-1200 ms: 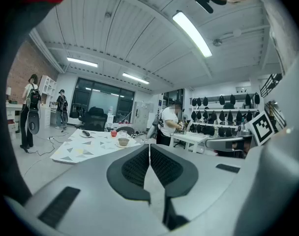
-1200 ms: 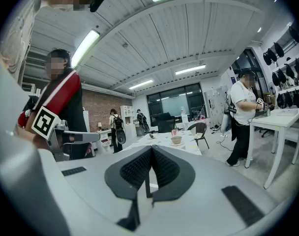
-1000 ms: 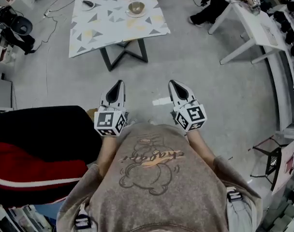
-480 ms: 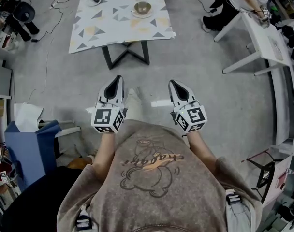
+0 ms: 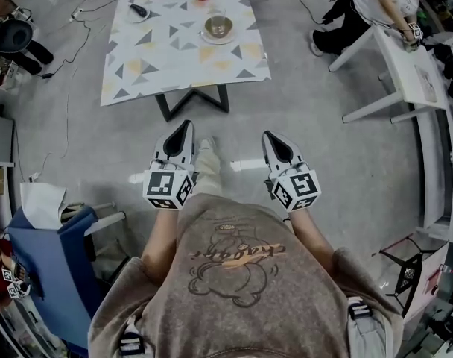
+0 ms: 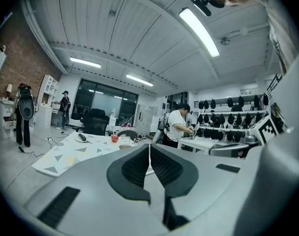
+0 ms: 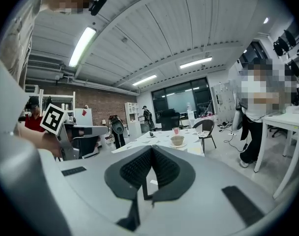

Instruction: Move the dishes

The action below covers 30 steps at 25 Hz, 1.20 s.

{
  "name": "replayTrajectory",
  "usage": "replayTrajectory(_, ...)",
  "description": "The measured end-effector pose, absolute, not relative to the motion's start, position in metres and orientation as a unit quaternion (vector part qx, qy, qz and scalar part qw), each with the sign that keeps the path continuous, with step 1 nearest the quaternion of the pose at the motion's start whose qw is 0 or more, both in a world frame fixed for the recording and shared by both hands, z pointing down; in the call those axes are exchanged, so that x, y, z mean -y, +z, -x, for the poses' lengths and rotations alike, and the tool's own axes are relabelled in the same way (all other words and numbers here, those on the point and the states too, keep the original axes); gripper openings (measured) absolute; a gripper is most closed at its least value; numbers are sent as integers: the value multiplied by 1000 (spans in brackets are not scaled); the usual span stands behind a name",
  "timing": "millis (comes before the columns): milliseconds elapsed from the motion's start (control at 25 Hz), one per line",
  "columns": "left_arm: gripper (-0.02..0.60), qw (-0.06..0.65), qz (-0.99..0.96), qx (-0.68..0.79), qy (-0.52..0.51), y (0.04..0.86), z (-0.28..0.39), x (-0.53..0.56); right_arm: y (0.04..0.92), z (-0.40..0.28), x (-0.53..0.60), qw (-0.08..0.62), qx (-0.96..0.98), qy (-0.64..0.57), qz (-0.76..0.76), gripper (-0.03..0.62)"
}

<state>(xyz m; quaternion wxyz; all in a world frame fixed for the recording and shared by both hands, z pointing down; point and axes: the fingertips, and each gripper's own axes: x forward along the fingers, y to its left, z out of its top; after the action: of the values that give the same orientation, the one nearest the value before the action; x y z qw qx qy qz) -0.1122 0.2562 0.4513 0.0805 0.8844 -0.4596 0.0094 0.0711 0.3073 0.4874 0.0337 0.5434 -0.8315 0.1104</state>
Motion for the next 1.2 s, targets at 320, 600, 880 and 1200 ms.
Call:
replayTrajectory(320, 25, 76, -895, 438, 21, 445, 112, -149, 486, -63, -209, 31, 824, 119, -553, 3)
replayTrajectory(600, 25, 74, -914, 399, 25, 435, 105, -61, 476, -60, -125, 30, 809, 121, -574, 3)
replayTrajectory(880, 25, 71, -924, 374, 27, 429, 101, -1, 467, -58, -72, 32, 799, 117, -589, 6)
replayTrajectory(1200, 25, 72, -931, 359, 15, 421, 90, 36, 465, -67, -42, 32, 785, 118, -608, 6)
